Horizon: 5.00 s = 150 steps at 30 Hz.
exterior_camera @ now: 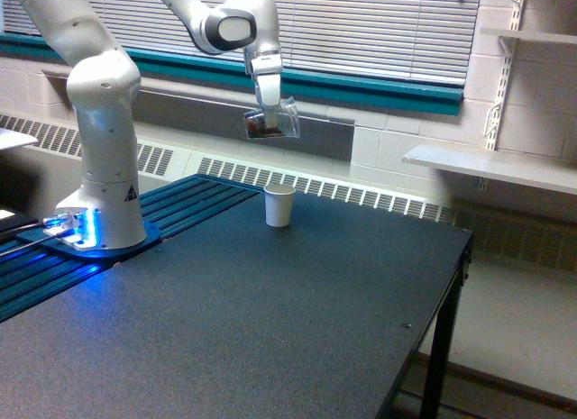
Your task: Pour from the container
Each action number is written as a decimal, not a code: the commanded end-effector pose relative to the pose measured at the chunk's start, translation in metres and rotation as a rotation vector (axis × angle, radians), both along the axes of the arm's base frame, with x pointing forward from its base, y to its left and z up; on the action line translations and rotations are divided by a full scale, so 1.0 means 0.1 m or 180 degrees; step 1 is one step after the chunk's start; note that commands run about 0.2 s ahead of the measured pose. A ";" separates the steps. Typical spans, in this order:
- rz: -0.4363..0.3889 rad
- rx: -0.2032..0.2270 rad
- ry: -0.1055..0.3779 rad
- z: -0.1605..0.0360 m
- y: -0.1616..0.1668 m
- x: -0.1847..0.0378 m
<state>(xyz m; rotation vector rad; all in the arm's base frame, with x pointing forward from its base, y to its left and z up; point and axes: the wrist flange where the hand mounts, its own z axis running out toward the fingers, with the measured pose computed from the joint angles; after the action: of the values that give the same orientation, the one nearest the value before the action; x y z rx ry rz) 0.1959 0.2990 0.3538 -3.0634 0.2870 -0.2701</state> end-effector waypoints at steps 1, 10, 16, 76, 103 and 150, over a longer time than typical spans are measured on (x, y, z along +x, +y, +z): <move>-0.0168 0.0066 0.0040 -0.02 0.00 -0.05; -0.0335 0.0122 0.0136 -0.10 -0.05 -0.05; -0.0466 0.0147 0.0214 -0.16 -0.13 -0.01; -0.0906 0.0384 0.0603 -0.44 -0.09 -0.20; -0.1065 0.0502 0.0751 -0.54 -0.16 -0.23; -0.1138 0.0592 0.0919 -0.65 -0.24 -0.12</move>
<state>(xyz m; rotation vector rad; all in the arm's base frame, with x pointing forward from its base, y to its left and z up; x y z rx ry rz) 0.1832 0.2770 0.2922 -2.8330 0.8416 0.1707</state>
